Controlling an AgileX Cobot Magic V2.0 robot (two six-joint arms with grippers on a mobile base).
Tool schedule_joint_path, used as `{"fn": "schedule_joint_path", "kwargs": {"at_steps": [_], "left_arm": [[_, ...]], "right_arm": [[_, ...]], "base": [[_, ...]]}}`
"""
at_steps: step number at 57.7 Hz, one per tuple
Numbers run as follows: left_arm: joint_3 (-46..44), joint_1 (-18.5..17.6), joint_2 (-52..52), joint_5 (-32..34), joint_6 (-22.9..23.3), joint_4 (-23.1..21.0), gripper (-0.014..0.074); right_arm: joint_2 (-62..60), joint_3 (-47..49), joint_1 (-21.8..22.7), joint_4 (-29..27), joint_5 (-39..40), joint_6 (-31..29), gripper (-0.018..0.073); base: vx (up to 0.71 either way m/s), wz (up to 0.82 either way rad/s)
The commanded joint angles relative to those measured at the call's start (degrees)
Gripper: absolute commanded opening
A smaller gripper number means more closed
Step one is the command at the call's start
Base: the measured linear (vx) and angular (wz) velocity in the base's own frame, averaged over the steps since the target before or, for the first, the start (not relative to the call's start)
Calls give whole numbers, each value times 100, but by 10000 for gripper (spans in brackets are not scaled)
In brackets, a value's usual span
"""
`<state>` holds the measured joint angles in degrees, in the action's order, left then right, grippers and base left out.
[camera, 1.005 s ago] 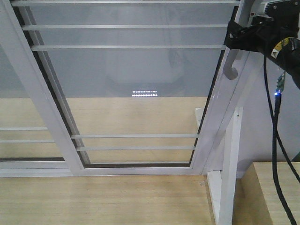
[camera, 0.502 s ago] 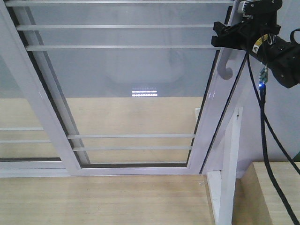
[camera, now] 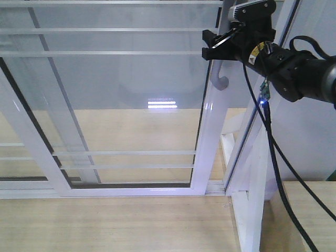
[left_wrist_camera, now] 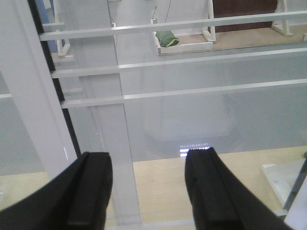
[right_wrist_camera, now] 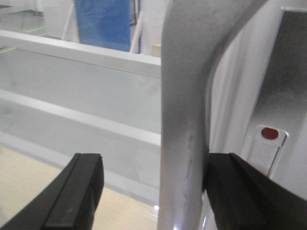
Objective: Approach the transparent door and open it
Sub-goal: 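Pull the handle with the right gripper, sliding the door along its track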
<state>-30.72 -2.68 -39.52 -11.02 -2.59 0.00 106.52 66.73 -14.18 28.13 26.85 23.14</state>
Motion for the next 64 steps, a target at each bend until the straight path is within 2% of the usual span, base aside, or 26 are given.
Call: {"fn": "schedule_joint_path", "kwargs": {"at_steps": [1,10,15,22,25,32,37,44,49,57,64], "left_arm": [[-191,7,-24,434,51,-37,475],[-191,7,-24,428,51,-37,475],[-191,7,-24,428,51,-37,475],[-191,7,-41,434,34,-37,475],[-191,7,-156,439,28,-37,475],[-191,7,-499,505,28,-37,475],[-191,7,-725,701,38,-37,475],[-191,1,-919,1336,52,-71,475],[-191,-12,-951,1584,52,-79,475],[-191,-106,-957,1461,52,-79,475],[-191,-261,-1058,1559,52,-79,475]], "right_arm": [[-278,95,-391,421,590,3,493],[-285,87,-521,408,433,1,493],[-374,87,-497,333,75,24,493],[-731,74,-500,-41,-856,19,493],[-989,49,-500,-79,-1482,19,493],[-1681,-208,-500,-7,-2443,-5,486],[-2280,-600,-500,78,-2644,-70,472],[-3075,-1187,-500,133,-2905,-52,448],[-3663,-1541,-500,128,-3575,72,444],[-4495,-1834,-500,210,-4895,369,444],[-5035,-1884,-500,440,-5657,603,444]], "base": [[0,0],[0,0],[0,0],[0,0],[0,0],[0,0],[0,0],[0,0],[0,0],[0,0],[0,0]]}}
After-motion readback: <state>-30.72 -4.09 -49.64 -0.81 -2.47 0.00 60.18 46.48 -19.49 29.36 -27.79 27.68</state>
